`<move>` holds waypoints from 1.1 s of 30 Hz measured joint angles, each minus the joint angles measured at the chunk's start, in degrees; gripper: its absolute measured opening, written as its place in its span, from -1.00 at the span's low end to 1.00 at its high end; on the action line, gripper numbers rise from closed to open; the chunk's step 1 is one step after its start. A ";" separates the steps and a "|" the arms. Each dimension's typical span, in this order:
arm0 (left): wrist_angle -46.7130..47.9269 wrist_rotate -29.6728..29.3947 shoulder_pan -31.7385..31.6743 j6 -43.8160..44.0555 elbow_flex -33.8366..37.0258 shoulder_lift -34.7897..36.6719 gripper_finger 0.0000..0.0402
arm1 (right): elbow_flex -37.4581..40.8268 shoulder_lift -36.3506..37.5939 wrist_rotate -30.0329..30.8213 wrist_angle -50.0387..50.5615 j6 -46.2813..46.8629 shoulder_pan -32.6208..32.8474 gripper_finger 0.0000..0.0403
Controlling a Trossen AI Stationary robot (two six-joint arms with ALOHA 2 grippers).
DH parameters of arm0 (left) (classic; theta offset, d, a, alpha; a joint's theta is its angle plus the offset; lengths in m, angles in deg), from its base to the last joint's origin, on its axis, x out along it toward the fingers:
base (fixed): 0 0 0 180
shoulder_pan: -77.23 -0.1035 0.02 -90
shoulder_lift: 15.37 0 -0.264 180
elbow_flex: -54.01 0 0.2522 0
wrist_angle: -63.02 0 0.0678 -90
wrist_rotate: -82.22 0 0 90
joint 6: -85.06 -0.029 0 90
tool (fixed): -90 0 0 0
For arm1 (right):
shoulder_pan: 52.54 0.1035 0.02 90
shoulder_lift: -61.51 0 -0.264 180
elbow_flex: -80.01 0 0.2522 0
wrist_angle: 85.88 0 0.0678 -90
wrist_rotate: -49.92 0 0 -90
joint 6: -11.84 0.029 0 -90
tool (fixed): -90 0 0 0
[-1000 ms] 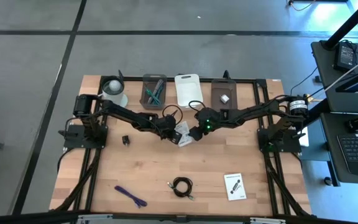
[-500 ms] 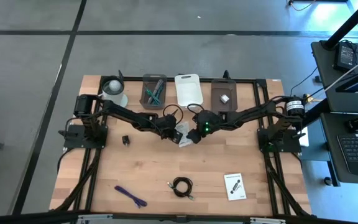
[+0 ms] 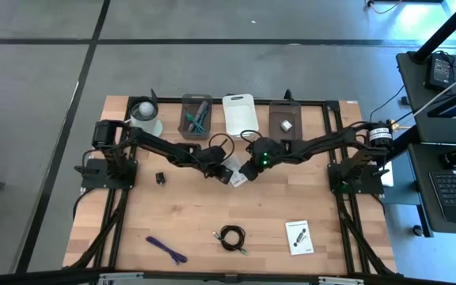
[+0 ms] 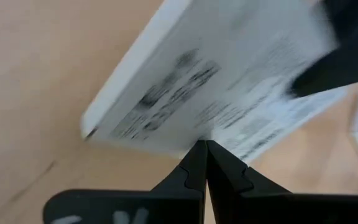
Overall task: Pick and place items into bin
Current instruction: Put the top white card reader box into the white bin
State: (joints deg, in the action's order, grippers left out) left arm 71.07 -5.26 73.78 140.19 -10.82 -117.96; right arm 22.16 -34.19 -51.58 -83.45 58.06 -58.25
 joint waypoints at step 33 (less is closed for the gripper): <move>24.63 -9.53 -3.38 -31.01 -0.09 29.90 -0.98 | -24.41 1.94 6.01 26.75 -12.48 -25.14 -0.81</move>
State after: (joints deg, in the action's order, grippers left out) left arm 95.71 -14.79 70.41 109.18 -10.91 -88.06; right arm -2.25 -32.25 -45.56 -56.70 45.58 -83.39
